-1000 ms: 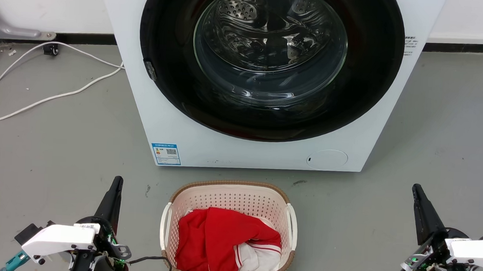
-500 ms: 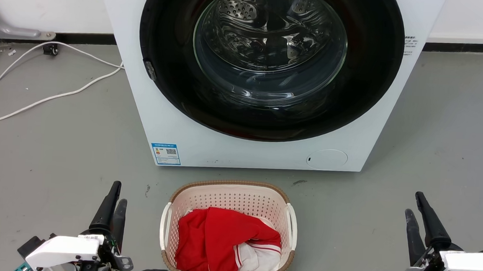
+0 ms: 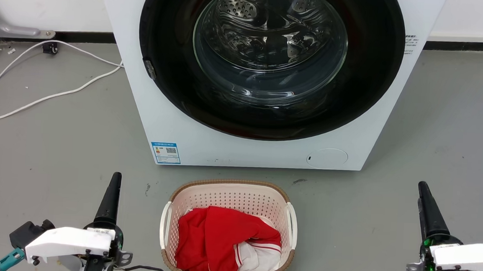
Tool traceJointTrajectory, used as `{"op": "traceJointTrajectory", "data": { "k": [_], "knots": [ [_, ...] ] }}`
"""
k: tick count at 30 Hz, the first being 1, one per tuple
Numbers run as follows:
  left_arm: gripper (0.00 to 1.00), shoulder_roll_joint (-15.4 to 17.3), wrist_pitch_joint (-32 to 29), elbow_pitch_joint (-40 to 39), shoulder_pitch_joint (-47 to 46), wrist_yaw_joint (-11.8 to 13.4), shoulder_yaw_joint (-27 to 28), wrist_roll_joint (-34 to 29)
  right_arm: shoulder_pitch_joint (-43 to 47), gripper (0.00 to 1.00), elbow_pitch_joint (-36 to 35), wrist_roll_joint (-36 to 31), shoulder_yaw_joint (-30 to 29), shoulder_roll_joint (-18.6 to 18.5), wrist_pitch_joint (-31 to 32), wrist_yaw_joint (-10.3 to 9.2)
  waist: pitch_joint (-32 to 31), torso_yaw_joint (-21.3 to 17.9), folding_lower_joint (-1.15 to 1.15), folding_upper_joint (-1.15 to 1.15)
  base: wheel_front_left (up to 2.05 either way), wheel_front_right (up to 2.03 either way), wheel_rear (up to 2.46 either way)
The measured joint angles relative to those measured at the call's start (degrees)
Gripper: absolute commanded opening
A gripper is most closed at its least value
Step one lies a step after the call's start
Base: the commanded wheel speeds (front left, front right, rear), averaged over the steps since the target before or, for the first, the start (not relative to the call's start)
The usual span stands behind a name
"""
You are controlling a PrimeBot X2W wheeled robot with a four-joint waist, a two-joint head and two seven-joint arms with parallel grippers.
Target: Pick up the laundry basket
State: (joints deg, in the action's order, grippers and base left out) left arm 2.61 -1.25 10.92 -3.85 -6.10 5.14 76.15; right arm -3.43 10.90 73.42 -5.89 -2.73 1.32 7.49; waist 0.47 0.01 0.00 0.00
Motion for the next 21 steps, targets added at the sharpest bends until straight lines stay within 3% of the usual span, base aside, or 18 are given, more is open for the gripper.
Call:
{"op": "traceJointTrajectory", "data": {
  "k": [21],
  "knots": [
    [1.00, 0.03, 4.49, -4.67, 1.34, 3.02, -3.33, -23.18, 2.41, 1.00, -5.79, -26.99, 2.81, 0.00, -4.58, 0.00, 0.15, 0.04, 0.00, 0.00, 0.00, 0.00, 0.00]
  ]
}}
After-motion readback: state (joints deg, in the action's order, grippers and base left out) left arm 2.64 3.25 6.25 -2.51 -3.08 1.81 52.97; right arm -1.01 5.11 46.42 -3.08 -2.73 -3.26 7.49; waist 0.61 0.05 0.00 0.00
